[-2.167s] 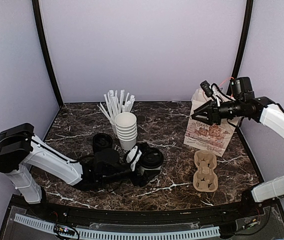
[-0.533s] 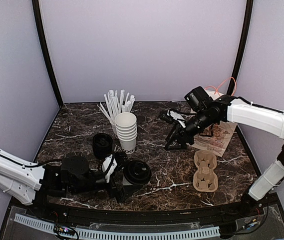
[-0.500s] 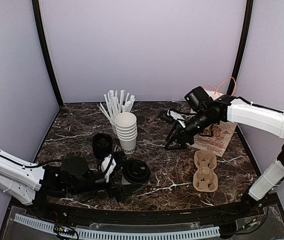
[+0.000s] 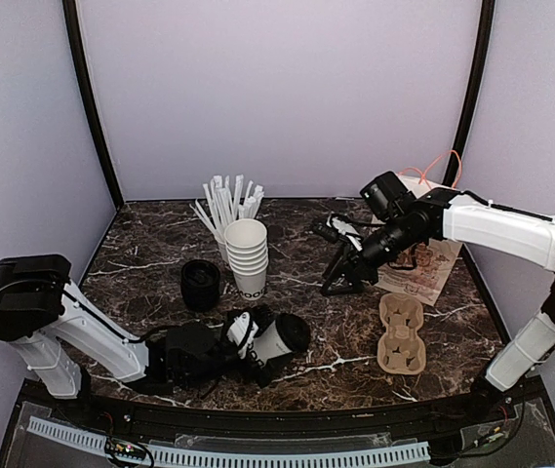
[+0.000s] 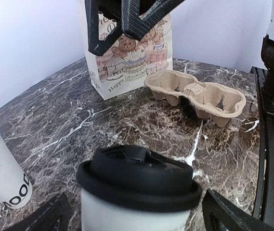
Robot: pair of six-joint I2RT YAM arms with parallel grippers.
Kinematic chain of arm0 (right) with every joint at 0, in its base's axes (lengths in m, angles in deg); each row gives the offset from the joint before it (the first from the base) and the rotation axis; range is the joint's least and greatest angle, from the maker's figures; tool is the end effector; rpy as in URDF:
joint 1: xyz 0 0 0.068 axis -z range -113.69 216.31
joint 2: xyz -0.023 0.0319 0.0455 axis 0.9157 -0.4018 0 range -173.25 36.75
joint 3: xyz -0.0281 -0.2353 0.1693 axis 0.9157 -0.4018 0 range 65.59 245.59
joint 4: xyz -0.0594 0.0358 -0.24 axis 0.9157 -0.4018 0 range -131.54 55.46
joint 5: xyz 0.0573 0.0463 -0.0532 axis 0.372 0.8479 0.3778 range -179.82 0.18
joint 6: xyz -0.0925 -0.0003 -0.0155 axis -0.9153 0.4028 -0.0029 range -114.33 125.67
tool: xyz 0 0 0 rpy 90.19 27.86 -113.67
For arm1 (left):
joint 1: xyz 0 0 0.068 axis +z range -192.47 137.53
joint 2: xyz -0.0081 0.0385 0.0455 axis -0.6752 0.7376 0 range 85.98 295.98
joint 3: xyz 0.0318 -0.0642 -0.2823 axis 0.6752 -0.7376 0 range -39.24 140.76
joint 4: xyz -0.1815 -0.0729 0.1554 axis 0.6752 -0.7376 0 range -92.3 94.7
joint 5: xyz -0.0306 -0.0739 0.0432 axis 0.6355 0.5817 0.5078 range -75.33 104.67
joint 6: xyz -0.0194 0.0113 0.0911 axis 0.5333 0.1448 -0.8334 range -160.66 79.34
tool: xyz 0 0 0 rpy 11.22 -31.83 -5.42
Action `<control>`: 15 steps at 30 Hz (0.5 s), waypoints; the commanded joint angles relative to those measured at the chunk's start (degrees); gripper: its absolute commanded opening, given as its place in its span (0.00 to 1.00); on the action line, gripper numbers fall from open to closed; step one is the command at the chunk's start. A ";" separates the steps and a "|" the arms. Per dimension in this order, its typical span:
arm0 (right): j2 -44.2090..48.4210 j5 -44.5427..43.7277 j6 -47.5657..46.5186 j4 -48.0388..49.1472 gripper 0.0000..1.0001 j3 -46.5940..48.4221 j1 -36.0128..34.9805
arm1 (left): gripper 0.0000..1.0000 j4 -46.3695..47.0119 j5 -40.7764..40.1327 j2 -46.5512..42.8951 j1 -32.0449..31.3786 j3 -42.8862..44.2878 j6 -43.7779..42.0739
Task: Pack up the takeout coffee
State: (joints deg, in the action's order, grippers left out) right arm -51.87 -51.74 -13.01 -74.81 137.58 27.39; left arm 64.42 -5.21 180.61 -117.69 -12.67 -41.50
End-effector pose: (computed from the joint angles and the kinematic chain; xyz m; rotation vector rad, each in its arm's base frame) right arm 0.2238 0.2478 0.2696 -1.4400 2.0833 0.9875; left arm 0.1139 -0.3189 0.1800 0.8612 1.5272 -0.6633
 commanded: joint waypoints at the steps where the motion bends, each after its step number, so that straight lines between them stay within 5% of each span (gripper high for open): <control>1: -1.03 3.71 2.29 1.41 0.64 -1.85 -0.46 | 0.99 16.53 4.18 3.89 1.74 1.46 0.45; 10: -6.74 4.30 2.81 0.98 0.66 -0.18 -2.25 | 0.98 9.90 6.98 0.64 2.71 0.88 3.65; 15: -6.21 -0.58 -0.23 -1.29 0.67 0.45 -2.30 | 0.99 -19.12 9.12 -10.28 2.72 5.74 5.29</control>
State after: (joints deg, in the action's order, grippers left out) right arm -59.15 -49.62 -11.04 -74.98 136.46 25.47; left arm 65.12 1.85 178.77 -115.04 -10.73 -38.18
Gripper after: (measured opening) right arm 0.665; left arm 0.984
